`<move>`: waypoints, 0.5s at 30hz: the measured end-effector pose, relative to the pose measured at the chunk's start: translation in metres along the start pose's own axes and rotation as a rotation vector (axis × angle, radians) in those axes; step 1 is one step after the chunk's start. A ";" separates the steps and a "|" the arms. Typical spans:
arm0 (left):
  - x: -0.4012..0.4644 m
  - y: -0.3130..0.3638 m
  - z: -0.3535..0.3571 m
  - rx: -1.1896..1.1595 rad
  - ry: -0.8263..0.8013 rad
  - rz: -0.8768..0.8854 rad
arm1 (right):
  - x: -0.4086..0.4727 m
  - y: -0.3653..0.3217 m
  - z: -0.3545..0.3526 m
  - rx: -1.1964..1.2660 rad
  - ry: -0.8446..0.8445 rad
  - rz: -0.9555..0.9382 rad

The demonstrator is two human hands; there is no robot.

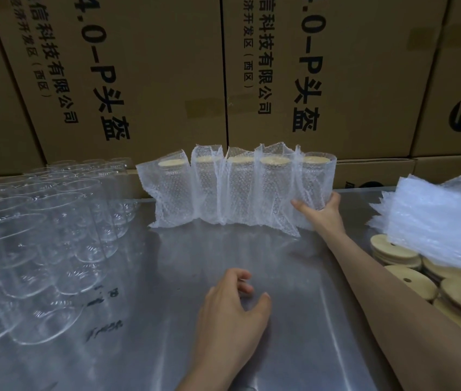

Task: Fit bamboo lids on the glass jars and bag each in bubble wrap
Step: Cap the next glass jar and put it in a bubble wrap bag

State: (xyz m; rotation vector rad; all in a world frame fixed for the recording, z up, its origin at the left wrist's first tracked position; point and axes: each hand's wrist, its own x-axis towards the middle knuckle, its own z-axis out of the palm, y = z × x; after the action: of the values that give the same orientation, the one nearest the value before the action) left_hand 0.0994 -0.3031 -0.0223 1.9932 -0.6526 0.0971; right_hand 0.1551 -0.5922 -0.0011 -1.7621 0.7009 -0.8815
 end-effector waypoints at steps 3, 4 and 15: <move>0.000 0.000 0.000 -0.013 -0.004 -0.018 | -0.005 0.000 -0.001 0.039 0.027 -0.031; 0.000 0.000 0.000 -0.021 -0.003 -0.026 | -0.007 0.000 -0.003 0.053 0.033 -0.035; -0.001 0.013 -0.008 -0.123 0.000 -0.133 | -0.080 -0.008 -0.018 0.116 0.040 -0.032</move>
State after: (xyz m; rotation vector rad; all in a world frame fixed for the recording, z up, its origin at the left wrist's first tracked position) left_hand 0.0934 -0.3008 -0.0085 1.9119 -0.5120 -0.0233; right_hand 0.0955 -0.5354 -0.0089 -1.6602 0.6366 -0.9624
